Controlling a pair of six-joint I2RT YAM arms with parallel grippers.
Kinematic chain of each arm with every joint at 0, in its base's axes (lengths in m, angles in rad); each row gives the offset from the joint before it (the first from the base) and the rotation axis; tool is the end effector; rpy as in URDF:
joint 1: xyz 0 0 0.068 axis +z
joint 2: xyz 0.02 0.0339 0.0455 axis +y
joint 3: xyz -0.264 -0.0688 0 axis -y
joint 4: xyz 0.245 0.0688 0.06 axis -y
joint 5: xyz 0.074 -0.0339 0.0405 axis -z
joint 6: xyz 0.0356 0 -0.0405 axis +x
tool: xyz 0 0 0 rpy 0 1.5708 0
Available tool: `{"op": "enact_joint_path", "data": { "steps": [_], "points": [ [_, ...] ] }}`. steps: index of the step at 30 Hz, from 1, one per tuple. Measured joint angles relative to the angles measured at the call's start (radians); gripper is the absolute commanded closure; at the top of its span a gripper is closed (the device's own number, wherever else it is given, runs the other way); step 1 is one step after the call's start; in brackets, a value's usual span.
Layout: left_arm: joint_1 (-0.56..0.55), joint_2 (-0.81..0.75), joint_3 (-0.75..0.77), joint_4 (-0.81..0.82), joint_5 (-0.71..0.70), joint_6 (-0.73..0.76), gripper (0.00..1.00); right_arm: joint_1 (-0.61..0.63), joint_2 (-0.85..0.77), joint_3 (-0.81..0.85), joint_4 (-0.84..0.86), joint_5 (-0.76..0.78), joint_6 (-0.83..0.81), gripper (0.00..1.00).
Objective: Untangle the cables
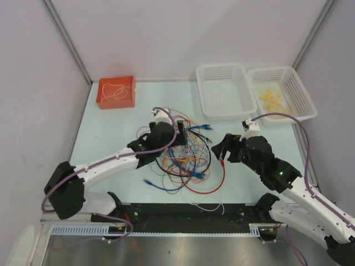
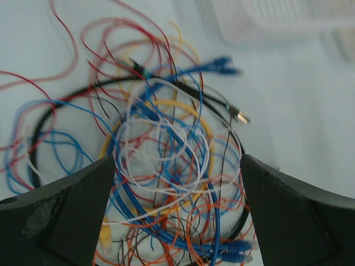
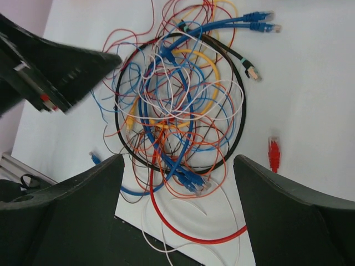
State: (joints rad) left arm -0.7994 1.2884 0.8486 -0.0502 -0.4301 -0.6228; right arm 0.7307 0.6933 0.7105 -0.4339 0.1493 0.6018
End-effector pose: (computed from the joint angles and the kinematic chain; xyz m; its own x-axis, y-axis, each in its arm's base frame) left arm 0.2111 -0.1958 0.2670 -0.4970 -0.2494 -0.8311 0.1296 0.9257 -0.3553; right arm 0.1232 0.1033 0.3022 -0.5647 0.2456 -0.7879 -0.2899 0.8348 0.4681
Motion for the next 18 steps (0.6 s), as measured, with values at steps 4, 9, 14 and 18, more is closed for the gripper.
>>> {"op": "enact_joint_path", "data": {
  "steps": [4,9,14,18],
  "points": [
    [-0.044,0.130,-0.001,-0.013,0.087,0.002,0.00,0.048,0.014,-0.004,-0.017,0.030,0.008,0.15],
    [-0.035,0.329,0.076,-0.044,0.130,-0.026,0.17,0.094,0.013,-0.004,-0.026,0.071,0.025,0.15],
    [-0.024,0.417,0.122,-0.084,0.122,-0.084,1.00,0.106,-0.003,-0.004,-0.046,0.099,0.033,0.15],
    [-0.011,0.371,0.099,-0.101,0.121,-0.088,1.00,0.106,-0.022,-0.004,-0.059,0.111,0.034,0.16]
  ]
}}
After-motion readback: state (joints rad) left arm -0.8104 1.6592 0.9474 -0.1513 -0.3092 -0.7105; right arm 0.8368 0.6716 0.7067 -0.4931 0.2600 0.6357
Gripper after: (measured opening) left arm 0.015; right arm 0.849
